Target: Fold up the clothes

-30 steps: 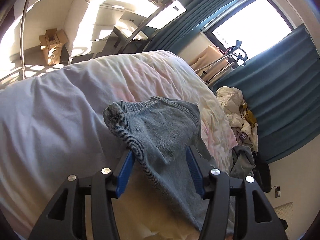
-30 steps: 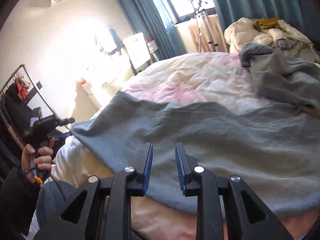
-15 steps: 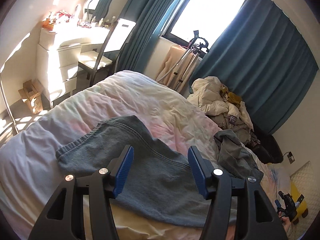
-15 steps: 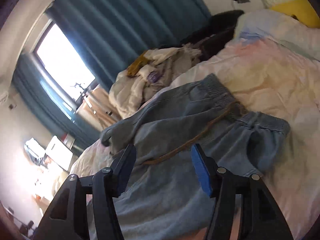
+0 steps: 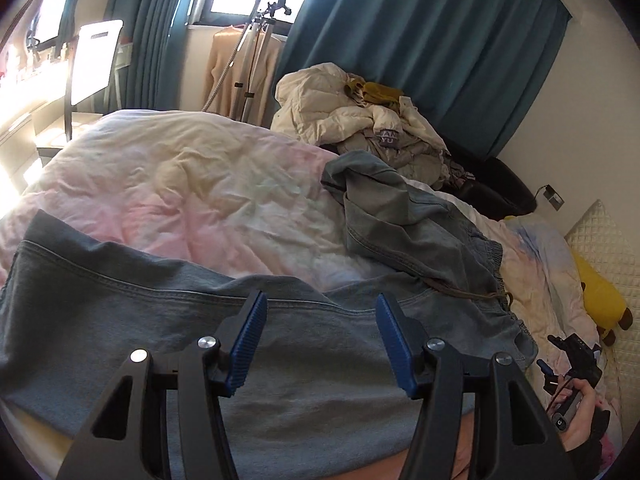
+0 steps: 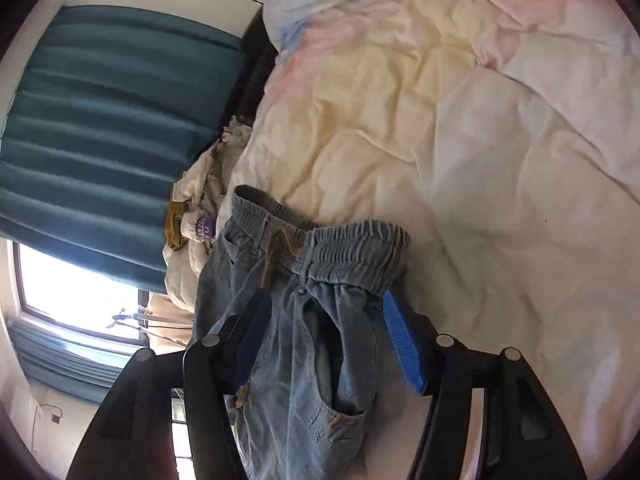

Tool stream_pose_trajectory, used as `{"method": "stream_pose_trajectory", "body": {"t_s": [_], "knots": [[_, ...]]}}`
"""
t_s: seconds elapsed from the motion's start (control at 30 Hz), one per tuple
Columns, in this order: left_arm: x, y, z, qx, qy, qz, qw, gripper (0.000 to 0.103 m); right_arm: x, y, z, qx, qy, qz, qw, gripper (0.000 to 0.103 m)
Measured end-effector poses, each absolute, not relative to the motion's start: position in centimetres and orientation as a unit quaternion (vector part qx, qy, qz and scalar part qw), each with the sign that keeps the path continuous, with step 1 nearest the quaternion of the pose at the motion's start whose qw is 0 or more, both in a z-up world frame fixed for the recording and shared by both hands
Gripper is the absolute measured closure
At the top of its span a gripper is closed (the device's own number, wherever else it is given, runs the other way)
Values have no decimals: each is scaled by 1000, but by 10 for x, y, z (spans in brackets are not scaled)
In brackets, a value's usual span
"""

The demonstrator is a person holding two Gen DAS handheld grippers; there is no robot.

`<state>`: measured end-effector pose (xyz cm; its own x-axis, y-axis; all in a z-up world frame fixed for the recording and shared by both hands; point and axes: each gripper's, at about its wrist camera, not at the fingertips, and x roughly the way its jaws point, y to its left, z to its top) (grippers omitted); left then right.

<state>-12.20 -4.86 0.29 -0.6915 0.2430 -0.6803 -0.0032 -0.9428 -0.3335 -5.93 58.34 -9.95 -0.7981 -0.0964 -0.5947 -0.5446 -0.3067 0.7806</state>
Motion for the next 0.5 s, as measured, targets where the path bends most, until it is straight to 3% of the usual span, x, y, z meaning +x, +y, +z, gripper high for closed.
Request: {"method": "stream_pose_trajectory", "body": {"t_s": [0.37, 0.43, 0.47, 0.5], "knots": [[-170, -20, -74, -438, -129, 886, 79, 45, -100, 577, -144, -279, 597, 741, 130, 44], [-173, -21, -81, -441, -130, 885, 75, 45, -110, 575, -152, -276, 602, 739, 123, 54], [-174, -22, -85, -444, -137, 882, 78, 45, -114, 574, -154, -276, 599, 742, 123, 69], [-175, -23, -89, -447, -144, 879, 83, 45, -117, 572, -149, -277, 586, 751, 130, 76]]}}
